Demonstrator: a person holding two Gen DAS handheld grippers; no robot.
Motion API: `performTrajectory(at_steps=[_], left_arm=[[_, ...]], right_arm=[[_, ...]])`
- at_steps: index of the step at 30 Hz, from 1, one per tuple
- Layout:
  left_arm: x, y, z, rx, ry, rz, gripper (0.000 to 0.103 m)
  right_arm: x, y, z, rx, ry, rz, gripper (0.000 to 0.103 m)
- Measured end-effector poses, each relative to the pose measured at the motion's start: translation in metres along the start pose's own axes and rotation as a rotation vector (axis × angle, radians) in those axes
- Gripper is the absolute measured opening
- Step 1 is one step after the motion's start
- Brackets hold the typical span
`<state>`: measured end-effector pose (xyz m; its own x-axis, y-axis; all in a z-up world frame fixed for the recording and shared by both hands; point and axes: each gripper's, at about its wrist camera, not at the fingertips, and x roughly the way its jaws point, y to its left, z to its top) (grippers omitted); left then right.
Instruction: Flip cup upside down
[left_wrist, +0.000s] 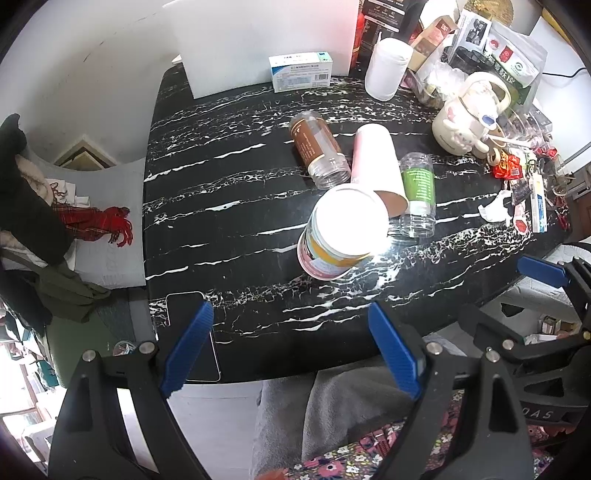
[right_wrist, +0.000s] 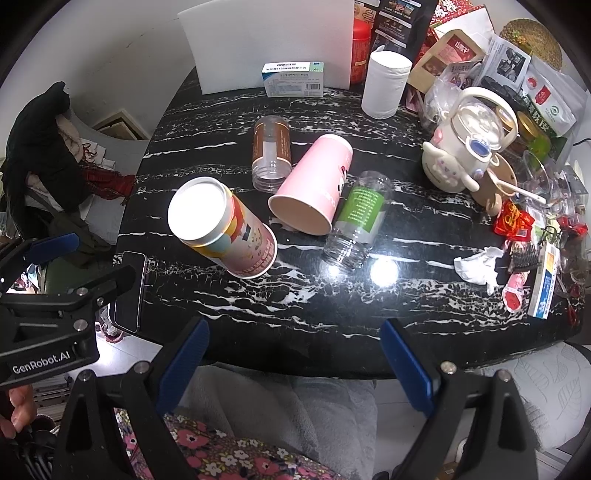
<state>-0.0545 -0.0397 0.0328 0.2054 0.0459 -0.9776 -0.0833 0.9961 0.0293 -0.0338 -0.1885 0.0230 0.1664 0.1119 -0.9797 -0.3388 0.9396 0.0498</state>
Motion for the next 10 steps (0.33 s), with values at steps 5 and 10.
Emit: performTrajectory(at_steps=[5,10], left_arm=[[0.0038,-0.0003,0.0001,-0.005,0.015,-0.005,0.086],[0.0068,0.0027,0.0006,-0.013,0.019,-0.003,0.086]], right_arm=[[0.0018,-0.0013,-0.0015,0.007,0.007,0.003,0.094],[0.0042,-0.0017,-0.0009,0.012,0.016,0.007,0.094]])
